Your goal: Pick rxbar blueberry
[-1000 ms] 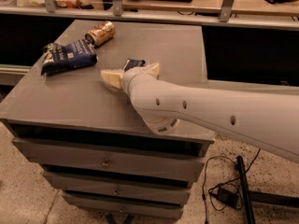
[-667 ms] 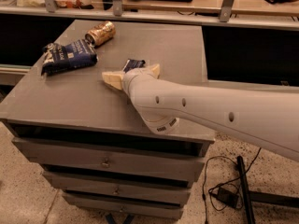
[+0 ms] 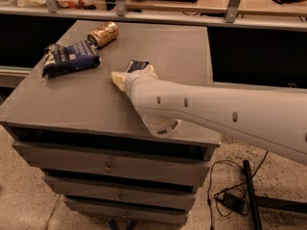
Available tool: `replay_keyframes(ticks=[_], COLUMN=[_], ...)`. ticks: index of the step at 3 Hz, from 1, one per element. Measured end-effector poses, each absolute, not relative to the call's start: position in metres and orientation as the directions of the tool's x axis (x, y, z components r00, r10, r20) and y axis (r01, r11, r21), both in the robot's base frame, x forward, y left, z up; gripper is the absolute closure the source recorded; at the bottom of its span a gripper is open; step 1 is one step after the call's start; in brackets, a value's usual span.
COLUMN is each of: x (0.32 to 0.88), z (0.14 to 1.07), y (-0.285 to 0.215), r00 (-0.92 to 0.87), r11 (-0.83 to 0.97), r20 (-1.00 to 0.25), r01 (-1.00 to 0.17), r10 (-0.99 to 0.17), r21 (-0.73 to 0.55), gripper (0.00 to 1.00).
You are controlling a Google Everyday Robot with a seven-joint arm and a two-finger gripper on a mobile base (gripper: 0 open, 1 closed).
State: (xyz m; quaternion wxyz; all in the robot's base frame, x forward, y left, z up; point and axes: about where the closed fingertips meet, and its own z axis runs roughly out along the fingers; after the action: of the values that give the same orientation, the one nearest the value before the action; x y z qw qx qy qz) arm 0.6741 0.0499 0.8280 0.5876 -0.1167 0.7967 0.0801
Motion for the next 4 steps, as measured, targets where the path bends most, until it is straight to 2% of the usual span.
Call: replay_keyframes(ticks=[2, 3, 4], x=[0.661, 0.655, 0.662], z=[0.856, 0.888, 0.919], y=[0.05, 0.048, 0.036], r00=[-0.249, -0.201, -0.162], r11=[0.955, 0.937, 0.909], r20=[-0.959, -0.973, -0.984], r01=[-0.292, -0.347, -0.417], r10=[-0.136, -0.114, -0.079], r21=[-0.06, -0.038, -0.004], gripper=[0.95, 1.0, 1.0])
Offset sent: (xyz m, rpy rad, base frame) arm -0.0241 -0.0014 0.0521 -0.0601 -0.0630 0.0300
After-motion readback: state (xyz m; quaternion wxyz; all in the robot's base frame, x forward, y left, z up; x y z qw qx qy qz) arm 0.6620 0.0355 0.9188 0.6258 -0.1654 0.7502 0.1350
